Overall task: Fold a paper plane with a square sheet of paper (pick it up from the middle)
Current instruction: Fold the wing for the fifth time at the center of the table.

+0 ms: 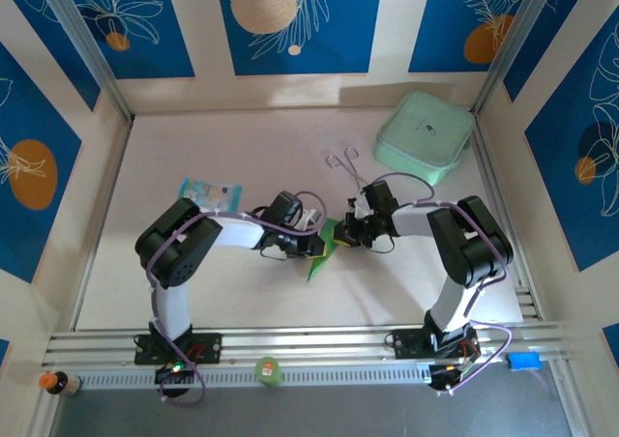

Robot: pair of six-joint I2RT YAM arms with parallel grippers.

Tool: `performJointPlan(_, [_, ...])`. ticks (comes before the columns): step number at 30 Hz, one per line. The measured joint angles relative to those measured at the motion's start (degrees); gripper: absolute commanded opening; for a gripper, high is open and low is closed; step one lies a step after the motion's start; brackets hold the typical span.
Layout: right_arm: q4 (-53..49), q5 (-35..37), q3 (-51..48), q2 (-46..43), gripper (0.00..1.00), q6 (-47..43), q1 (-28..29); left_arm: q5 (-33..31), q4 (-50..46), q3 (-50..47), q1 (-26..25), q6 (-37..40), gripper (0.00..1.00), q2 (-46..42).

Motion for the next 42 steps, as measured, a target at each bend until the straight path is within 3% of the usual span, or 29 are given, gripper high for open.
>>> performJointPlan(15, [-0.17,2.67,0.79,-0.31,0.09,2.29,-9.14,1.07,3.39,-1.64,0.20,-0.26,0.00,-0.04])
performJointPlan(20, [-0.68,3.85,0.76,-4.42,0.10,2.36,-10.23,1.20,3.50,-1.68,0.24,-0.33,0.00,-0.07])
performJointPlan(25, [-0.02,3.63,0.66,-9.55,0.10,2.43,-5.64,1.16,3.58,-1.68,0.24,-1.11,0.00,-0.09])
performJointPlan(31, [0.98,3.56,-1.33,-8.28,0.08,3.85,1.95,1.16,3.65,-1.68,0.26,-1.70,0.00,-0.09])
performJointPlan(39, [1.84,3.17,-1.68,-1.66,0.02,4.94,3.06,1.18,3.61,-1.97,0.26,-2.91,0.00,-0.44])
performJointPlan(40, [2.16,2.84,-1.68,-1.51,0.02,4.98,2.97,1.09,3.43,-2.12,0.24,-3.06,0.03,-0.74])
performJointPlan(42, [2.73,2.75,-1.95,-1.46,0.02,5.14,2.97,0.70,2.49,-2.54,0.24,-3.28,0.18,-1.46])
